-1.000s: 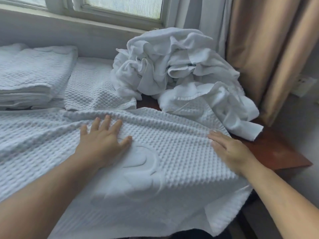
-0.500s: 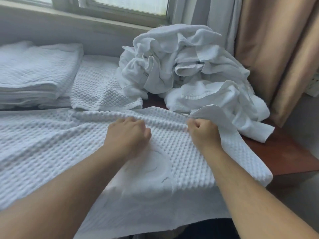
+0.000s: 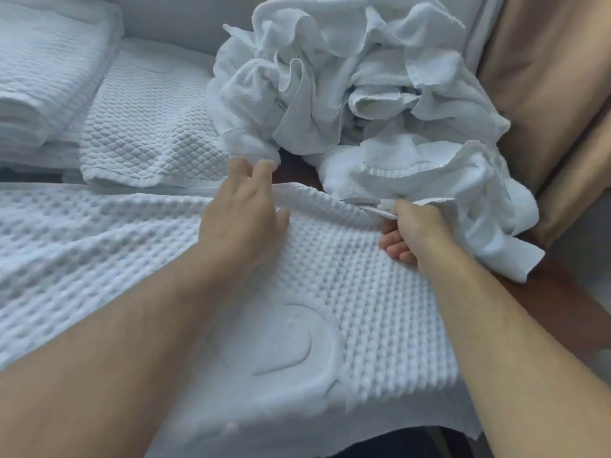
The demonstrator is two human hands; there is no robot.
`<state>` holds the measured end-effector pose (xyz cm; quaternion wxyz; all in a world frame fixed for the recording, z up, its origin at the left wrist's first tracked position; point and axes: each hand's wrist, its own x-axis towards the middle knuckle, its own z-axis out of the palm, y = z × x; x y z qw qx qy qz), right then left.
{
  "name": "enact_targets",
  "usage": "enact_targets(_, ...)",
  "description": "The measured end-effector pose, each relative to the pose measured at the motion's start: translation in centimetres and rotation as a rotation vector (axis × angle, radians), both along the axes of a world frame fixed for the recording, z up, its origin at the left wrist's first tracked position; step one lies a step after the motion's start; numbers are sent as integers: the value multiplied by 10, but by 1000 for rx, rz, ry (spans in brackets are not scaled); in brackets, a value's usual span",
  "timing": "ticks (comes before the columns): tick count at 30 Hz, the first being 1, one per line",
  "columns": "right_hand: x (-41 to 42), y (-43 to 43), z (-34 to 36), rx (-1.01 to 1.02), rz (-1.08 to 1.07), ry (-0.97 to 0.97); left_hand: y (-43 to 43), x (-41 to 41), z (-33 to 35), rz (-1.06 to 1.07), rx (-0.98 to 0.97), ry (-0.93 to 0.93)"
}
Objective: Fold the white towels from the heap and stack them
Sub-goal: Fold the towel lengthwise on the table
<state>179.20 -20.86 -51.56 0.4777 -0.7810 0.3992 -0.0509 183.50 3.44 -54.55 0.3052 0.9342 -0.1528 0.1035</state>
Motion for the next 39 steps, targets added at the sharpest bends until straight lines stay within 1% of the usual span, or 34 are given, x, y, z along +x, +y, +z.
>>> enact_targets(3, -23, -1, -22, -12, -63, -514, -1, 5, 0, 51, 56, 38)
enact_targets(4, -28, -2, -24, 31, -83, -628, -2, 6, -1, 74, 95, 25)
enact_targets(5, -29, -4, -24, 85, -86, -695, -4, 5, -2, 91, 139, -9)
enact_targets(9, -27, -10, -18, 196, -135, -812, -4, 0, 6, 79, 261, -247)
enact_targets(12, -28, -8, -16, 224, -226, -885, -5, -13, 10, 32, 277, -393)
enact_targets(14, -28, -6, -14, 167, -292, -840, -9, -29, 13, -52, 367, -406)
enact_targets(16, -29, -5, -13, 110, -316, -798, -12, -46, 14, -91, 434, -384)
enact_targets(18, -29, -4, -13, 80, -309, -791, -13, -64, 19, -55, 412, -378)
enact_targets(21, -31, -5, -12, 101, -318, -789, -17, -94, 22, -26, 369, -400)
enact_targets(22, -32, -6, -12, 118, -331, -790, -18, -103, 19, -40, 350, -396)
enact_targets(25, -34, -9, -13, 168, -343, -812, -18, -120, 6, -126, 282, -307)
enact_targets(26, -35, -9, -12, 180, -328, -817, -17, -120, 3, -139, 259, -279)
enact_targets(28, -37, -7, -9, 196, -269, -780, -18, -117, 2, -152, 245, -288)
enact_targets(30, -42, -8, -2, 213, -184, -682, -18, -119, 5, -164, 232, -338)
enact_targets(32, -47, -16, 7, 283, -40, -580, -16, -124, 8, -197, 200, -395)
enact_targets(33, -51, -24, 10, 245, 41, -506, -14, -126, 8, -216, 187, -420)
enact_targets(34, -56, -33, 12, 98, 131, -384, -14, -128, 8, -228, 185, -431)
enact_targets(35, -64, -40, 11, -91, 191, -246, -13, -128, 9, -233, 190, -431)
enact_targets(36, -73, -47, 5, -283, 174, -143, -13, -128, 9, -230, 197, -424)
enact_targets(37, -84, -50, -3, -452, 140, -112, -13, -128, 10, -224, 204, -415)
enact_targets(38, -96, -48, -12, -570, 128, -131, -14, -128, 10, -222, 208, -406)
enact_targets(39, -107, -44, -21, -603, 107, -204, -13, -129, 10, -226, 206, -399)
